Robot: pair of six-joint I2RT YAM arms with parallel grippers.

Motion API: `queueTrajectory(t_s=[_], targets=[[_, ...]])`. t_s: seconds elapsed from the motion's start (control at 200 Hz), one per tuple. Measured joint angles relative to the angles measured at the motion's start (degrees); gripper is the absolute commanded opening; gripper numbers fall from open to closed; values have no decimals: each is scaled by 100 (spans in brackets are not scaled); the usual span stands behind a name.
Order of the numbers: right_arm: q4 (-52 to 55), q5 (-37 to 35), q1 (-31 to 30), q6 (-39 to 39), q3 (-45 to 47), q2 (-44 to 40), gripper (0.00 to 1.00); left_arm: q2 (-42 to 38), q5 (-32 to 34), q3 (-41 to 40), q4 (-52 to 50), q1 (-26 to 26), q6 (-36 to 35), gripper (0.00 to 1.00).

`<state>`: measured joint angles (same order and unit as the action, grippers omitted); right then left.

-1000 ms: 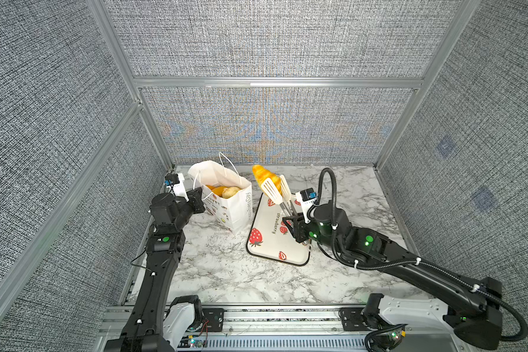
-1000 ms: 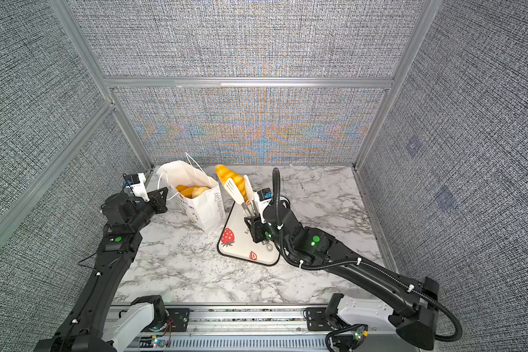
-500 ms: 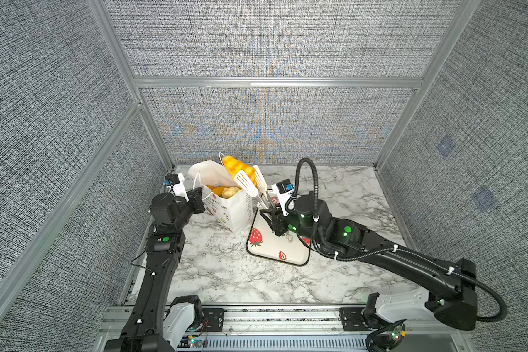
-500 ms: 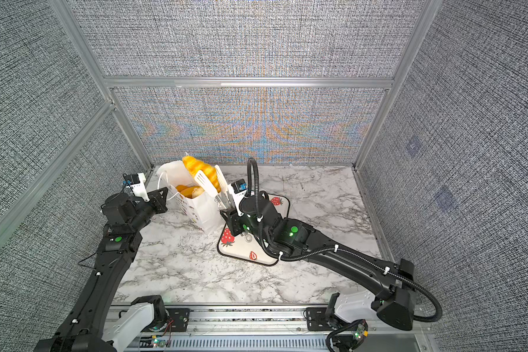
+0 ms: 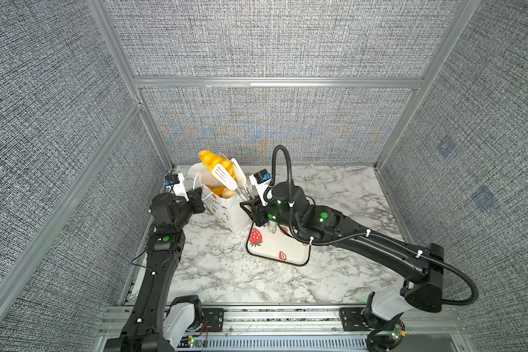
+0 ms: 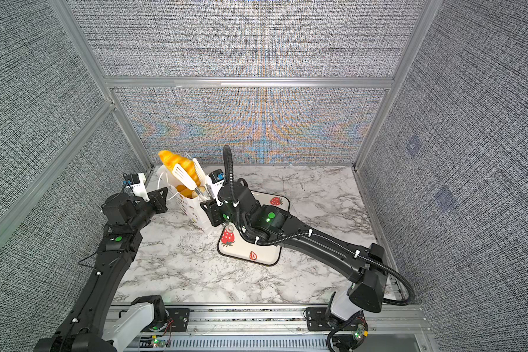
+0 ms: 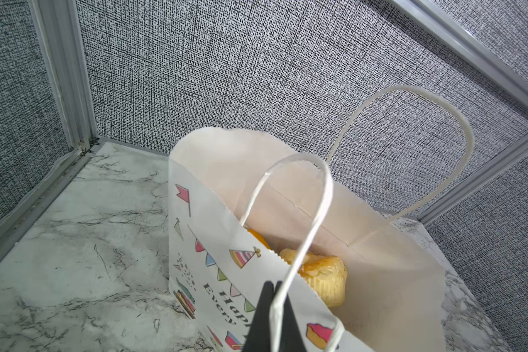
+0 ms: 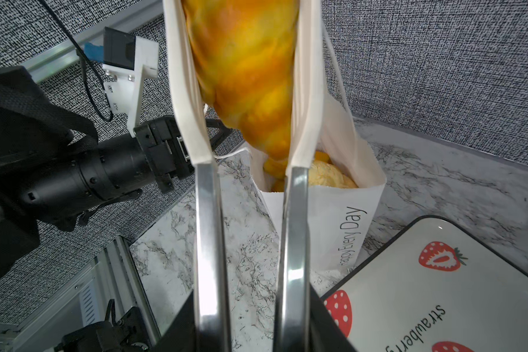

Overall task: Pack bread into a paper bag
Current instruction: Place the bread in the paper bag.

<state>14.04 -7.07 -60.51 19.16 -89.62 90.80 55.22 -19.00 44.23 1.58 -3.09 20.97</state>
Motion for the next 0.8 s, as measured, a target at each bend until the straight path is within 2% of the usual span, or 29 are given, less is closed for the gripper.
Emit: queueTrajectory(t_s=[0.325,0.8], targets=[[492,-11,50,74,-839,833,40,-31,7,0,-2,0,0,0],[929,13,382,577,-782,1075,40,-50,90,0,-2,0,-2,0]])
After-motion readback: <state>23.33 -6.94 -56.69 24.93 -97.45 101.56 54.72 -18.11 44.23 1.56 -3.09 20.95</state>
